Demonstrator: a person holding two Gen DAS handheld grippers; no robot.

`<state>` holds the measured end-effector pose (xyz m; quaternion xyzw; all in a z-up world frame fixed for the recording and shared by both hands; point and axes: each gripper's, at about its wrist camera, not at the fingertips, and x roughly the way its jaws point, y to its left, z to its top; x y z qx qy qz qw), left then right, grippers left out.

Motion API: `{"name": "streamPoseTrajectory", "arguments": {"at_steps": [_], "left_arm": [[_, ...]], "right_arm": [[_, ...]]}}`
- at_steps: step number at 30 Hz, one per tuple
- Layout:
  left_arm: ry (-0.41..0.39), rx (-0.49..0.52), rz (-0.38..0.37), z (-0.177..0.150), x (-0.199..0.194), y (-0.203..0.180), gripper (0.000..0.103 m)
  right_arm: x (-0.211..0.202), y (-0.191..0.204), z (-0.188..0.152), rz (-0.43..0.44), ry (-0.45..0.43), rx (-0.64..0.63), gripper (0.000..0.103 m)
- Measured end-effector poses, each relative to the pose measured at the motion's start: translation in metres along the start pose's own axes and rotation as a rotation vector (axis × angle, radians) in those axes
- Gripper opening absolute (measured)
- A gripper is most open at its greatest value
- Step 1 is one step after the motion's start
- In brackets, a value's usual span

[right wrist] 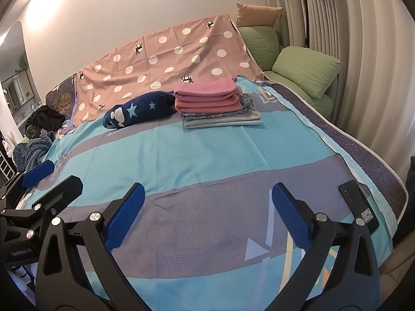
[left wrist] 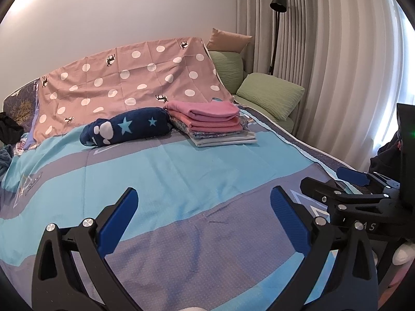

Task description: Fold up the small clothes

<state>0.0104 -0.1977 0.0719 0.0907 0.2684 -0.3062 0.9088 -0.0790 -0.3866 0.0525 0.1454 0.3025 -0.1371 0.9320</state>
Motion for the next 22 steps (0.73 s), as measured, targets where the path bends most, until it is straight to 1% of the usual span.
{"name": "streamPoseTrajectory", "arguments": {"at_steps": [22], "left_arm": [[0.0, 0.015, -0.001, 0.002, 0.0021, -0.0022, 0.102]], "right_arm": [[-0.0028, -0.0032, 0.0053, -0.007, -0.026, -0.007, 0.1]]}}
